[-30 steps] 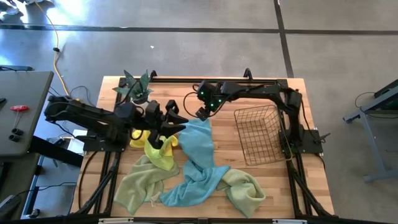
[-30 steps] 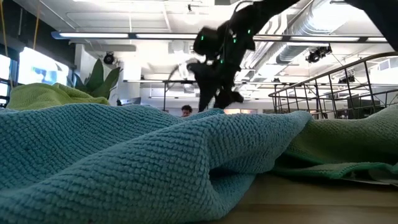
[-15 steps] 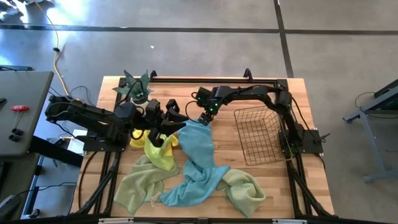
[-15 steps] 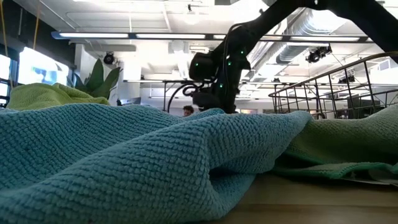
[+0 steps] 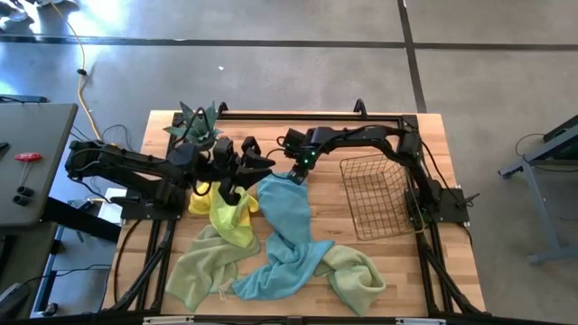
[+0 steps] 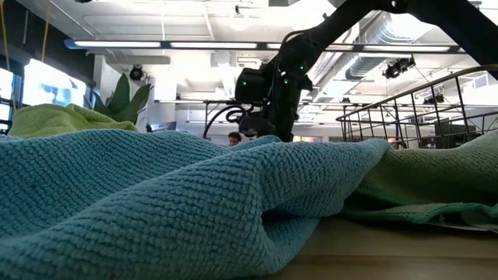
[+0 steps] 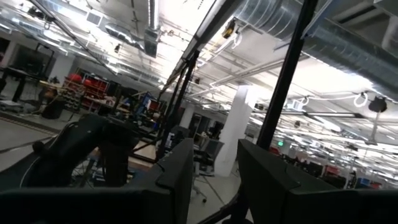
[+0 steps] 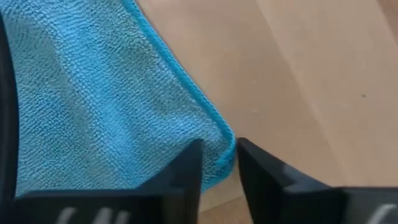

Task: Fold microfiber towels
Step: Fold the top blue microfiber cloth

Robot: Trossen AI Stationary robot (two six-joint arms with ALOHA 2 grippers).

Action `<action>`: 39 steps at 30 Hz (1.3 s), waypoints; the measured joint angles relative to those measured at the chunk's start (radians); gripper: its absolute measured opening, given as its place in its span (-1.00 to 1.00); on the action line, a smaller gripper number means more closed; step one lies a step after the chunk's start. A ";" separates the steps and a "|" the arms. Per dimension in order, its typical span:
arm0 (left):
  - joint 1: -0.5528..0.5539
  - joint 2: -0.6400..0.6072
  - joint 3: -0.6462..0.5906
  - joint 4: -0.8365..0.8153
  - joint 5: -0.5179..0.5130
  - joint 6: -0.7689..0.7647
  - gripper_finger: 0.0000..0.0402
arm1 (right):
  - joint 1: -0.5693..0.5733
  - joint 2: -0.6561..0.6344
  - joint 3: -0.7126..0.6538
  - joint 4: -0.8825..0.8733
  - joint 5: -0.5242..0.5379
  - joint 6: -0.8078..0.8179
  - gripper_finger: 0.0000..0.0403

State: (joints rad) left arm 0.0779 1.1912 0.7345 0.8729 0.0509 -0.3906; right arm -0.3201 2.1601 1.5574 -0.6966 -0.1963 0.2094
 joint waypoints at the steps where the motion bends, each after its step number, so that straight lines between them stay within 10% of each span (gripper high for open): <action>1: 0.004 0.000 0.000 0.000 0.005 0.000 -0.43 | 0.000 0.000 -0.001 0.000 -0.006 0.000 -0.70; 14: 0.021 0.000 0.000 -0.012 0.035 0.000 -0.43 | 0.004 0.005 0.054 -0.174 0.014 -0.061 -0.99; 39: 0.026 -0.137 0.001 -0.287 0.019 0.151 -0.43 | 0.049 -0.092 0.752 -0.877 0.202 -0.262 -1.00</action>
State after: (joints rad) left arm 0.1040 1.0538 0.7353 0.5861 0.0700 -0.2392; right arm -0.2715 2.0680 2.3093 -1.5738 0.0058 -0.0526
